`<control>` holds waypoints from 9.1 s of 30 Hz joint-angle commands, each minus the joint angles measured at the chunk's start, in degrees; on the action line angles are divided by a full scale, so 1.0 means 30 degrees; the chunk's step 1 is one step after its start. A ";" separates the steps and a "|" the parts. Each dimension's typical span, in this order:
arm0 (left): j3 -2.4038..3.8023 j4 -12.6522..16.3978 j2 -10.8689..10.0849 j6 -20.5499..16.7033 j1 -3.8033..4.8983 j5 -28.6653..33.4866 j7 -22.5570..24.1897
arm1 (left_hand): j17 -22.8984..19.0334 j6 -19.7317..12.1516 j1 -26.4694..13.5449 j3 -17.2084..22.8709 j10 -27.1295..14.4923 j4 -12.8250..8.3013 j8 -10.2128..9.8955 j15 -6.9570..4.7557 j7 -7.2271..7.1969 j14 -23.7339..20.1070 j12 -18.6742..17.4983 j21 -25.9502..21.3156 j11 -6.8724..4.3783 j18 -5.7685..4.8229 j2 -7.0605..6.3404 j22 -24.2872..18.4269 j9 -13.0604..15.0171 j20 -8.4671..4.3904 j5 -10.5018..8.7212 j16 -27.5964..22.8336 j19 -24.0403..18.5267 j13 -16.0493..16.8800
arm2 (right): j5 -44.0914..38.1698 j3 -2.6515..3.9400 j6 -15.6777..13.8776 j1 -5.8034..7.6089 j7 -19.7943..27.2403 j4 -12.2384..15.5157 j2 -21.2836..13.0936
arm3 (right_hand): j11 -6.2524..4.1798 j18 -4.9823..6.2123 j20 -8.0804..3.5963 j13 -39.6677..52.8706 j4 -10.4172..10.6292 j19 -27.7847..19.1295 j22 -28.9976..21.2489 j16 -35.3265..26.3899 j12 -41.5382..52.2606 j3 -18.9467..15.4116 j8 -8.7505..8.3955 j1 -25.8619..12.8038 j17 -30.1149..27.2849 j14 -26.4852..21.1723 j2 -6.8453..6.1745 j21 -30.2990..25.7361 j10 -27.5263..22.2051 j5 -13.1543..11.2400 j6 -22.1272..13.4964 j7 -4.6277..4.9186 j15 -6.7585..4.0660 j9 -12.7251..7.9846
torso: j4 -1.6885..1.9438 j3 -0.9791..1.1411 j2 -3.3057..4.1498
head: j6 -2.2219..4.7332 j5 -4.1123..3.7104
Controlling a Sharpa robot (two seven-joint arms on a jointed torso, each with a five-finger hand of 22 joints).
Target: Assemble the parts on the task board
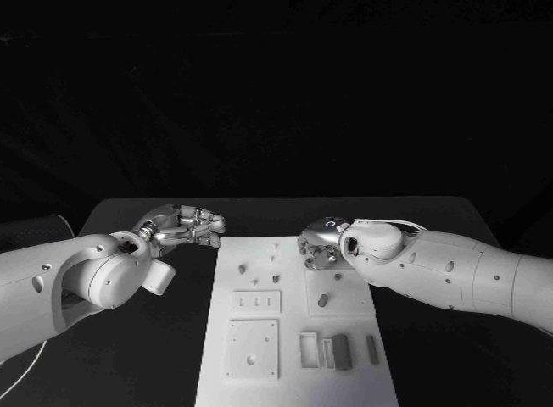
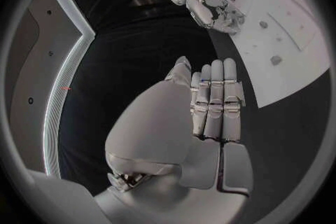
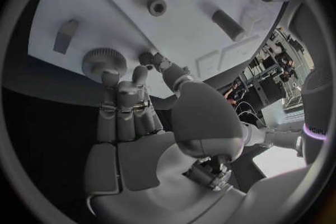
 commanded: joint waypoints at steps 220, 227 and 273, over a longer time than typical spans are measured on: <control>0.0028 -0.0075 0.0317 0.0053 0.0574 -0.0304 -0.0210 | 0.0420 0.0016 -0.0166 -0.0011 0.0204 0.0005 -0.0291 0.0120 0.0176 0.0102 -0.0508 -0.0307 0.0134 0.0119 -0.0045 -0.0066 0.0005 -0.0231 0.0058 -0.0539 0.0082 -0.0055 | -0.3220 0.0082 -0.1725 -0.0124 -0.3812 -0.2777 0.4471 | -0.0005 0.0382 -0.0663 0.2357 0.0101 0.0179 0.0309 0.3835 0.9527 0.1970 -0.0986 -0.1506 0.0190 -0.0288 0.0455 0.2170 -0.0573 0.0099 0.0900 0.0083 -0.0027 0.0893 | 0.0017 -0.0117 0.0374 | 0.0339 0.0735; 0.0028 -0.0071 0.0306 0.0036 0.0590 -0.0304 -0.0218 | 0.0429 0.0012 -0.0167 -0.0011 0.0203 0.0005 -0.0299 0.0120 0.0178 0.0104 -0.0518 -0.0311 0.0136 0.0117 -0.0051 -0.0066 0.0005 -0.0232 0.0058 -0.0547 0.0082 -0.0056 | -0.3161 0.0082 -0.1926 -0.0124 -0.3933 -0.2764 0.4429 | 0.0157 0.0382 -0.0617 0.2253 0.0136 0.0166 0.0298 0.3824 0.9586 0.2017 -0.1259 -0.1580 0.0153 -0.0340 0.0195 0.2111 -0.0735 0.0102 0.0433 0.0254 0.0124 0.0724 | 0.0009 -0.0111 0.0375 | 0.0347 0.0734; -0.0046 -0.0599 0.0099 -0.0002 0.0617 -0.0262 -0.0326 | 0.0506 -0.0012 -0.0180 -0.0006 0.0223 0.0011 -0.0361 0.0142 0.0197 0.0067 -0.0602 -0.0376 0.0147 0.0087 -0.0094 -0.0076 0.0009 -0.0224 0.0058 -0.0673 0.0050 -0.0062 | 0.0864 0.0978 -0.1756 0.0047 -0.3121 0.1603 -0.1522 | 0.0282 0.0382 -0.0333 0.1527 0.3001 -0.0289 0.0379 0.3787 1.0227 0.2907 -0.1671 -0.1758 -0.0032 -0.0996 -0.2738 0.1730 -0.1785 0.0043 -0.1449 0.0350 0.0324 0.0461 | -0.0732 0.0354 0.0358 | 0.0944 0.1044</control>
